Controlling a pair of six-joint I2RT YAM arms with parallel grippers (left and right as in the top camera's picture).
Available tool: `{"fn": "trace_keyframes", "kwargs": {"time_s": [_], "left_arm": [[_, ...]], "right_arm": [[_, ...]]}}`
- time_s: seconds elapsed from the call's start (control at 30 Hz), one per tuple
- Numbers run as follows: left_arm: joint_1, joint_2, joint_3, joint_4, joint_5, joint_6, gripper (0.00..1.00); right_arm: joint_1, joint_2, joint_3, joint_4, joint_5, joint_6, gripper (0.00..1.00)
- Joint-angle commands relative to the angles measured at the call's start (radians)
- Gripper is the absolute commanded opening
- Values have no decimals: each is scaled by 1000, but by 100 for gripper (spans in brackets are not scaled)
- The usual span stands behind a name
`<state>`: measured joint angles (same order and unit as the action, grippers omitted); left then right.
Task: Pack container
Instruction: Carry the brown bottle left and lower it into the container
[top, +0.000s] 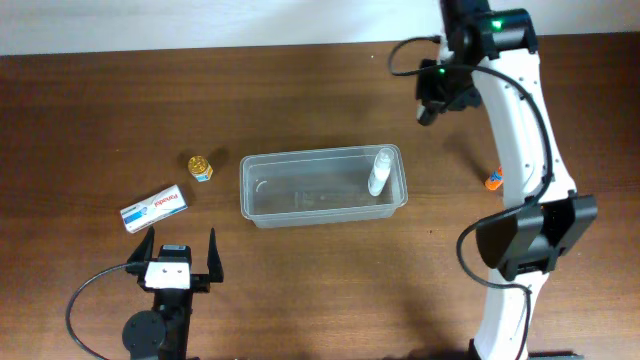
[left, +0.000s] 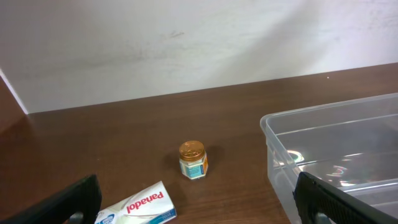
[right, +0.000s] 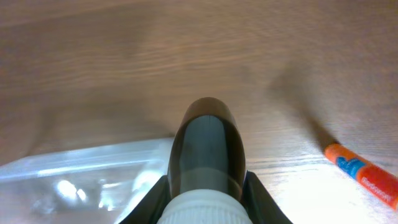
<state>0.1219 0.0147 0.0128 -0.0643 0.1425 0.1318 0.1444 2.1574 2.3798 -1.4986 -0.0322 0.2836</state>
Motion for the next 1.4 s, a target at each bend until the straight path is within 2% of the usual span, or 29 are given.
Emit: {"fn": "trace_keyframes", "kwargs": {"time_s": [0.0, 0.23, 0.53, 0.87, 1.37], "left_arm": [[-1, -9, -4, -4, 0, 13, 99], [-1, -9, -4, -4, 0, 13, 99], [-1, -9, -4, -4, 0, 13, 99], [-1, -9, -4, -4, 0, 13, 99], [-1, -9, -4, -4, 0, 13, 99]], "right_arm": [[68, -26, 116, -39, -33, -19, 23], [209, -27, 251, -148, -40, -22, 23], [369, -25, 211, -200, -32, -1, 24], [424, -25, -16, -190, 32, 70, 23], [422, -25, -333, 89, 143, 112, 23]]}}
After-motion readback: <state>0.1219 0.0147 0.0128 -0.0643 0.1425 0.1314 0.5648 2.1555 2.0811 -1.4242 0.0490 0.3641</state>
